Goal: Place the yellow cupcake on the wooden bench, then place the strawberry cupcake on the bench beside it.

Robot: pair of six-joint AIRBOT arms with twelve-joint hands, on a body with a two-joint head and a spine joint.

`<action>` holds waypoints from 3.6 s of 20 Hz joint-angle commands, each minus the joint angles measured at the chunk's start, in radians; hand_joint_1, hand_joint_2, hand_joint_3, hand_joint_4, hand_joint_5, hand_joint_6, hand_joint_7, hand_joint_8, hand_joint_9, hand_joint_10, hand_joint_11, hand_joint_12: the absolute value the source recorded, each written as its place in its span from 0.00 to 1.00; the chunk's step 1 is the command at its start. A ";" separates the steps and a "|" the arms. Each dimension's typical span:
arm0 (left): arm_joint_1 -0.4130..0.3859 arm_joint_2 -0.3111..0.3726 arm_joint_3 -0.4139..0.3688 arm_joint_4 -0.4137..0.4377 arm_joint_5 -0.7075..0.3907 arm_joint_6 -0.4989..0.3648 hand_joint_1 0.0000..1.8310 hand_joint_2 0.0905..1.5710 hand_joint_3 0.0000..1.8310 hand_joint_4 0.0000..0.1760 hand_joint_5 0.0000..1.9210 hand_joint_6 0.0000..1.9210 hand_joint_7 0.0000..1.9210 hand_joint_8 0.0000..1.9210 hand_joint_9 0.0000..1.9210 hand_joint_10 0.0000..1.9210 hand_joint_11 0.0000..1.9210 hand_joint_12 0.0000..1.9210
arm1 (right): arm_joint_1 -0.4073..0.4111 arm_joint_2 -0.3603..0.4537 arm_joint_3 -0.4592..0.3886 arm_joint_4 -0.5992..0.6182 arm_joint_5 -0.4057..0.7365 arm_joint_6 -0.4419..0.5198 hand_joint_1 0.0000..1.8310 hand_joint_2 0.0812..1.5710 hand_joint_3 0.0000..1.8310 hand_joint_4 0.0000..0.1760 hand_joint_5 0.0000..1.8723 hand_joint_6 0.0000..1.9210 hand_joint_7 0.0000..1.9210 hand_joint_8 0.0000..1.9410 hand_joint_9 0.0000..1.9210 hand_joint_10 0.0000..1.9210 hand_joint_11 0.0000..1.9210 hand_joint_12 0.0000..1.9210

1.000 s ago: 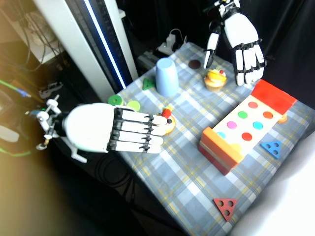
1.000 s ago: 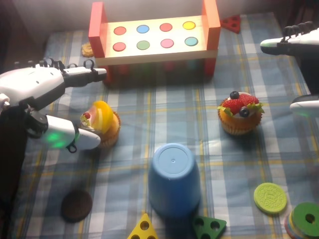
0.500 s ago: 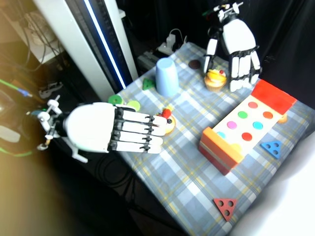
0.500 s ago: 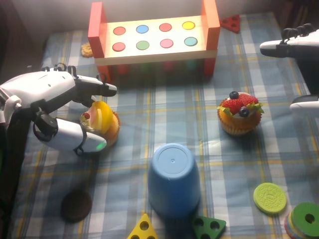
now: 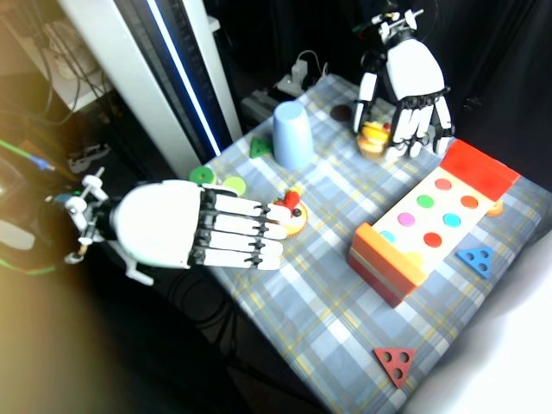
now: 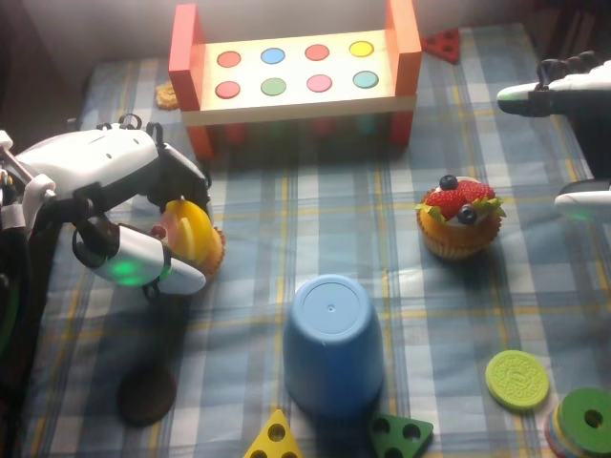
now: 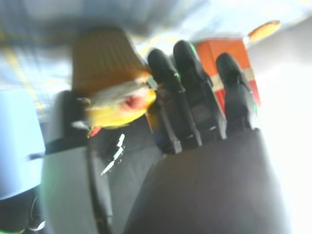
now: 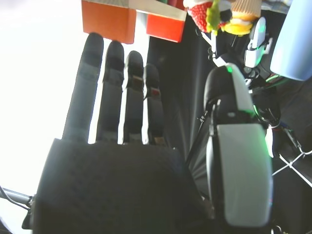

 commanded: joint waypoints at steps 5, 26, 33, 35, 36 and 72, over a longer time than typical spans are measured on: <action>-0.043 0.017 -0.008 0.028 -0.115 -0.002 0.68 0.67 0.00 0.00 0.54 0.37 0.56 0.52 0.54 0.02 0.00 0.37 | 0.013 0.000 0.004 0.034 0.115 0.013 0.41 0.74 0.00 0.00 0.22 0.00 0.31 0.00 0.30 0.00 0.27 0.07; -0.550 -0.262 0.362 -0.240 0.113 0.418 0.66 0.68 0.00 0.23 0.50 0.53 0.55 0.44 0.47 0.00 0.06 0.42 | 0.039 -0.035 0.038 -0.002 0.105 0.031 0.40 0.76 0.00 0.00 0.22 0.00 0.34 0.00 0.32 0.00 0.27 0.06; -0.470 -0.313 0.443 -0.545 0.149 0.672 0.66 0.69 0.00 0.25 0.50 0.54 0.52 0.49 0.47 0.00 0.15 0.20 | 0.041 -0.040 0.043 -0.008 0.102 0.039 0.38 0.77 0.00 0.00 0.22 0.00 0.33 0.00 0.32 0.00 0.29 0.07; -0.439 -0.312 0.447 -0.559 0.151 0.672 0.65 0.71 0.00 0.15 0.49 0.58 0.47 0.54 0.46 0.00 0.13 0.17 | 0.041 -0.040 0.044 -0.008 0.101 0.040 0.40 0.77 0.00 0.00 0.22 0.00 0.33 0.00 0.31 0.00 0.27 0.07; -0.430 -0.312 0.449 -0.564 0.152 0.672 0.65 0.73 0.00 0.14 0.46 0.62 0.45 0.57 0.47 0.01 0.13 0.18 | 0.041 -0.040 0.044 -0.008 0.101 0.041 0.40 0.77 0.00 0.00 0.22 0.00 0.34 0.00 0.31 0.00 0.26 0.06; 0.059 0.109 -0.084 0.307 -0.679 -0.767 0.47 0.45 0.00 1.00 0.00 0.00 0.00 0.00 0.00 0.00 0.00 0.00 | 0.231 -0.189 0.149 -0.304 -0.168 0.157 0.54 0.55 0.00 0.09 0.28 0.00 0.41 0.00 0.28 0.68 0.25 0.94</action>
